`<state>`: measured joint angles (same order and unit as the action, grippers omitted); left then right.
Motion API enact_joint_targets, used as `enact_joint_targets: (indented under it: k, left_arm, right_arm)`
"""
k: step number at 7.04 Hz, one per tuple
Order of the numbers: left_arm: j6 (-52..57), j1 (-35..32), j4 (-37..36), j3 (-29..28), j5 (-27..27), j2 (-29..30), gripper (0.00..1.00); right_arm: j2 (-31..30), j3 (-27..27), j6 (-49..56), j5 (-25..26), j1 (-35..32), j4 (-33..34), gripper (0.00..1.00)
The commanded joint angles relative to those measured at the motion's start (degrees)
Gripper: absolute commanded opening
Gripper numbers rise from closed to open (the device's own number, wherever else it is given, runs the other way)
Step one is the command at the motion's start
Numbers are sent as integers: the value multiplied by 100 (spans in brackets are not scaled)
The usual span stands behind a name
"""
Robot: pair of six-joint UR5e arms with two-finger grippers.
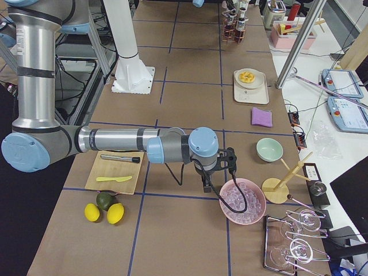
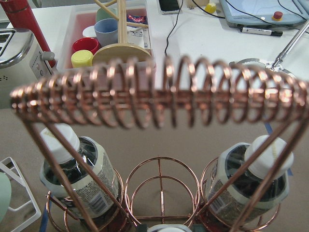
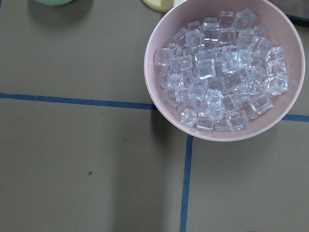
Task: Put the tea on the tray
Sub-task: 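Grasp a dark tea bottle in the rack with the left gripper and lift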
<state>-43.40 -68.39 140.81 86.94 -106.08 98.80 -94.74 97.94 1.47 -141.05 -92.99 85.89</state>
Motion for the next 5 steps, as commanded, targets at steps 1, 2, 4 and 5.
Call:
enact_joint_targets:
  k: [1, 2, 4, 5]
  left_arm:
    - [16, -77, -44, 86, -53, -10, 2]
    - [24, -365, -53, 104, -358, -10, 2]
    - [33, -964, -62, 174, -1044, 17, 2]
    - [33, -983, -175, 340, -1055, 8, 2]
  right_arm:
    - [-1, 15, -7, -1, 0, -2, 100]
    - [-1, 15, -7, -1, 0, -2, 100]
    - [-1, 15, -7, -1, 0, -2, 100]
    - [-1, 15, 2, -10, 0, -2, 100]
